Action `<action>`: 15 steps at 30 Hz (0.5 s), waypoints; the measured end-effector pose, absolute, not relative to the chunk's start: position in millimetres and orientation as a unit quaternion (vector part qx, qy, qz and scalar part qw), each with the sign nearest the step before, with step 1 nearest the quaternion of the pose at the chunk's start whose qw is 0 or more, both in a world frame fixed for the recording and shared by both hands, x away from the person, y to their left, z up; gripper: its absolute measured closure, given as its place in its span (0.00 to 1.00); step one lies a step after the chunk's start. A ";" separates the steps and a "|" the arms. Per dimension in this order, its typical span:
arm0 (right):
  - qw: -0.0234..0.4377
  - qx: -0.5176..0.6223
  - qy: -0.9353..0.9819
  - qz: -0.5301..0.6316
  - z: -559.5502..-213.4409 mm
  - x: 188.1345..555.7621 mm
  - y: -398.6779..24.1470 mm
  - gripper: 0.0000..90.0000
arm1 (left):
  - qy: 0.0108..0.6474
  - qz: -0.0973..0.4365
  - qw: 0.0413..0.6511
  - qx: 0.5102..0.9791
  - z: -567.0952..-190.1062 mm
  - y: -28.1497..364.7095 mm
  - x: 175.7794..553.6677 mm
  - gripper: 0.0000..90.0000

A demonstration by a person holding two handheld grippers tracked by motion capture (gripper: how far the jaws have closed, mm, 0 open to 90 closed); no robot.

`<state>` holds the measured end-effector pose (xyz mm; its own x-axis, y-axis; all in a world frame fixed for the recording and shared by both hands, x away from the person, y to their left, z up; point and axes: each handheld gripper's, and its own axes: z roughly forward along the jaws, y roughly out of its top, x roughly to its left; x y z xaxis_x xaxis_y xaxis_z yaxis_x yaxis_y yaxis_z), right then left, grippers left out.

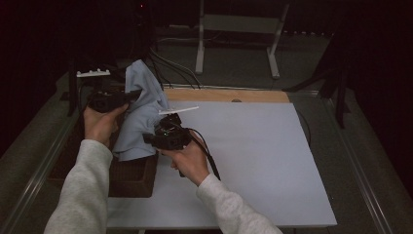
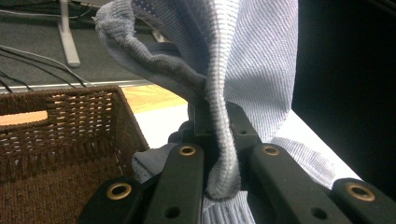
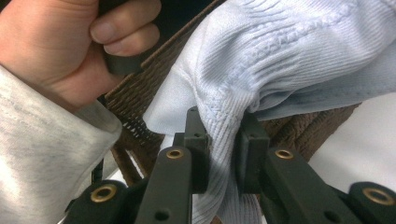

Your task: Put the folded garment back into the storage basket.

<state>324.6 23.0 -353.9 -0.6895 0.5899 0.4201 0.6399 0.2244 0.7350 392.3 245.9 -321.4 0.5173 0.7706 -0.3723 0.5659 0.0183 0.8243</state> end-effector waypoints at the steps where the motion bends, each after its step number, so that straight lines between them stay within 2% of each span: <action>1: 0.024 -0.392 -0.783 -0.483 -354.3 324.5 24.0 0.87 | 0.483 0.096 0.528 0.692 -322.2 247.5 392.3 0.96; 15: 0.032 -0.398 -0.780 -0.482 -362.6 325.4 36.3 0.87 | 0.487 0.098 0.532 0.686 -322.7 264.3 387.8 0.96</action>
